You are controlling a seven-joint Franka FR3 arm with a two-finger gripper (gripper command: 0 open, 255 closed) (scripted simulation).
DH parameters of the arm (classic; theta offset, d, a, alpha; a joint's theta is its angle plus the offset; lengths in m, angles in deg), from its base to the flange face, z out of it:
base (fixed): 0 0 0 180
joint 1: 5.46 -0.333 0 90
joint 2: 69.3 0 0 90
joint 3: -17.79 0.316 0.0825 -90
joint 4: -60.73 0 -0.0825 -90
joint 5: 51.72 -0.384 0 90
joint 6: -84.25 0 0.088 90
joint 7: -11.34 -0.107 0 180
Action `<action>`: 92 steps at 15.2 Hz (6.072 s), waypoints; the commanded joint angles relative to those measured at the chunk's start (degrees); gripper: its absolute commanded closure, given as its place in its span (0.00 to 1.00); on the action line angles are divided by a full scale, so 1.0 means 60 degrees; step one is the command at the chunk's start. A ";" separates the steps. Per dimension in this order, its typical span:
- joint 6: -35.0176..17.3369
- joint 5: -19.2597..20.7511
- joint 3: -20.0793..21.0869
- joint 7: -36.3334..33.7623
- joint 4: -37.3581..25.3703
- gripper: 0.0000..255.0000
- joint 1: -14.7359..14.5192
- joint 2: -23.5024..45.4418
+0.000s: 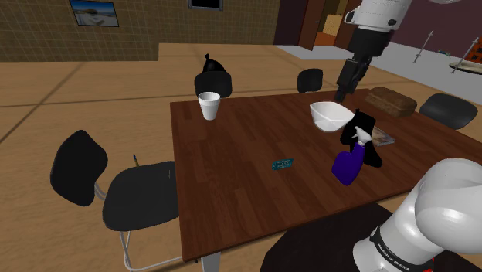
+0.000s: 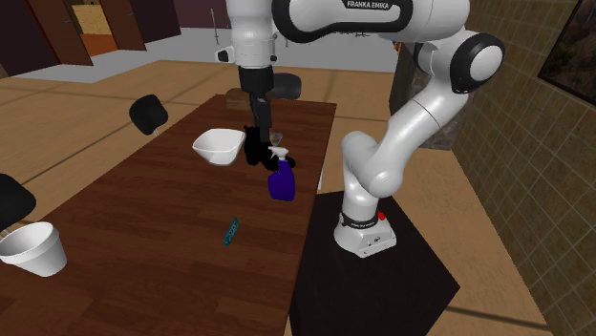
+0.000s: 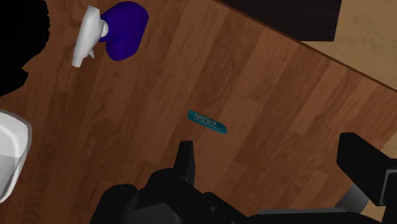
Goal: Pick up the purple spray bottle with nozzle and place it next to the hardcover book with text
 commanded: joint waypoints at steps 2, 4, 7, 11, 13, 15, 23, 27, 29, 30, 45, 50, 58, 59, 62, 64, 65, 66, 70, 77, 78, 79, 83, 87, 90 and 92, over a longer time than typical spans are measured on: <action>-0.0134 0.0086 -0.0147 0.0125 0.0146 0.00 0.0053 0.0122; -0.0410 0.0260 -0.0440 0.0375 0.0417 0.00 0.0162 0.0395; -0.0844 0.0523 -0.0880 0.0746 0.0765 0.00 0.0334 0.0879; -0.1460 0.0866 -0.1469 0.1235 0.1116 0.00 0.0564 0.1666; -0.1781 0.1026 -0.1761 0.1479 0.1241 0.00 0.0678 0.2122; -0.2111 0.1174 -0.2053 0.1724 0.1331 0.00 0.0787 0.2619; -0.3467 0.1554 -0.3171 0.2744 0.1331 0.00 0.1178 0.4999; -0.3970 0.1561 -0.3538 0.3168 0.1181 0.00 0.1325 0.6048; -0.4245 0.1575 -0.3568 0.3174 0.1391 0.00 0.1342 0.6115; -0.4384 0.1581 -0.3583 0.3178 0.1494 0.00 0.1350 0.6153; -0.5031 0.1598 -0.3654 0.3206 0.1940 1.00 0.1385 0.6363; -0.5023 0.1604 -0.3656 0.3206 0.1942 1.00 0.1388 0.6352; -0.4136 0.1739 -0.3559 0.3102 0.1644 1.00 0.1407 0.5737; -0.3988 0.1755 -0.3541 0.3089 0.1587 1.00 0.1410 0.5642; -0.3548 0.1796 -0.3485 0.3056 0.1404 1.00 0.1419 0.5376; -0.3258 0.1817 -0.3447 0.3039 0.1272 1.00 0.1423 0.5213; -0.3113 0.1825 -0.3427 0.3031 0.1202 1.00 0.1424 0.5135; -0.2970 0.1832 -0.3408 0.3025 0.1131 1.00 0.1426 0.5060; -0.2402 0.1850 -0.3328 0.3006 0.0826 1.00 0.1429 0.4790; -0.1433 0.1851 -0.3191 0.2998 0.0219 1.00 0.1425 0.4419; -0.1297 0.1849 -0.3172 0.3000 0.0125 1.00 0.1423 0.4377; -0.1162 0.1846 -0.3153 0.3001 0.0029 1.00 0.1421 0.4337; -0.0627 0.1831 -0.3081 0.3013 -0.0374 1.00 0.1412 0.4202; -0.0100 0.1811 -0.3013 0.3032 -0.0807 1.00 0.1400 0.4106; 0.0289 0.1794 -0.2965 0.3051 -0.1150 1.00 0.1390 0.4059; 0.0547 0.1782 -0.2934 0.3066 -0.1388 1.00 0.1382 0.4039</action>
